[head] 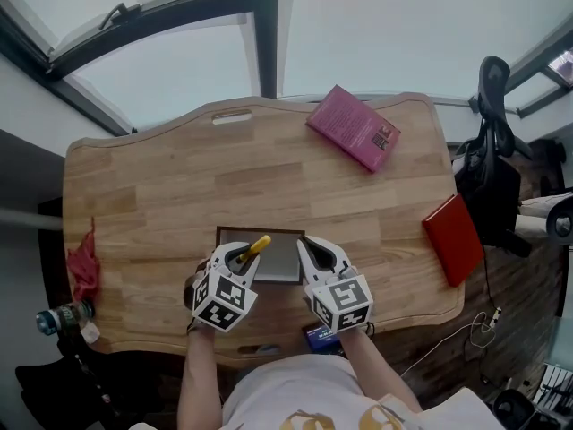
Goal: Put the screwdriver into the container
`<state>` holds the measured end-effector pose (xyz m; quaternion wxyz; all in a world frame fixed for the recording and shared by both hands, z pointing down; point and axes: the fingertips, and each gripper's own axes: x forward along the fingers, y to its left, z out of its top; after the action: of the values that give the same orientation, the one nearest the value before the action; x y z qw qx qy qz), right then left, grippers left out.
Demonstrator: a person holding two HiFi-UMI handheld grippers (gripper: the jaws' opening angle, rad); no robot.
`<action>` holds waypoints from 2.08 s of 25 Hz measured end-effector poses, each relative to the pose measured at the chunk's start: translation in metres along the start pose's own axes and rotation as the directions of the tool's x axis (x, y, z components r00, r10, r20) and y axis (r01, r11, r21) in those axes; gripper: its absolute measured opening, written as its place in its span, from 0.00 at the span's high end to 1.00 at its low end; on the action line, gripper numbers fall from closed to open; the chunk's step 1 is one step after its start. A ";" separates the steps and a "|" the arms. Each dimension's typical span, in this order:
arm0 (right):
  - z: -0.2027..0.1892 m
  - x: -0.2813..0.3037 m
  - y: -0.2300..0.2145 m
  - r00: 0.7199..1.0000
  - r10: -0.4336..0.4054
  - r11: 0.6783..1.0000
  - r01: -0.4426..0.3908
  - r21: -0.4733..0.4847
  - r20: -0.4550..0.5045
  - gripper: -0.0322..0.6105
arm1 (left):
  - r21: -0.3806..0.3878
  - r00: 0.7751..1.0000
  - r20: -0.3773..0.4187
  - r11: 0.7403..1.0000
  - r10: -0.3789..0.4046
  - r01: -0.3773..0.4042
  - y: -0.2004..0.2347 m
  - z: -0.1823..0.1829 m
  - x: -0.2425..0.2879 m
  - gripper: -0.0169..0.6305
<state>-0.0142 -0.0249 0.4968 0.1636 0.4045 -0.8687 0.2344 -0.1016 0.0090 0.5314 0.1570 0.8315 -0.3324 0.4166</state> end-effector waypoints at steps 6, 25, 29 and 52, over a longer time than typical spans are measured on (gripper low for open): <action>-0.003 0.004 -0.001 1.000 0.006 1.000 -0.006 0.003 -0.014 0.90 | 0.018 0.999 -0.025 0.999 -0.034 0.034 -0.002 -0.001 0.006 0.85; -0.010 0.016 -0.010 0.999 0.024 0.999 -0.023 0.023 -0.037 0.90 | 0.085 0.981 -0.156 0.988 -0.116 0.130 -0.012 -0.012 0.025 0.85; -0.011 0.017 -0.011 0.999 0.031 0.999 -0.030 0.026 -0.036 0.90 | 0.088 0.972 -0.193 0.984 -0.134 0.153 -0.015 -0.013 0.029 0.85; -0.009 0.015 -0.021 0.999 0.045 0.998 -0.043 0.044 -0.028 0.90 | 0.072 0.909 -0.352 0.962 -0.223 0.264 -0.035 -0.024 0.057 0.85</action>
<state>-0.0061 -0.0411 0.5177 0.1622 0.3853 -0.8696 0.2628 -0.0672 0.0234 0.5922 0.2134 0.7894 -0.1685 0.5503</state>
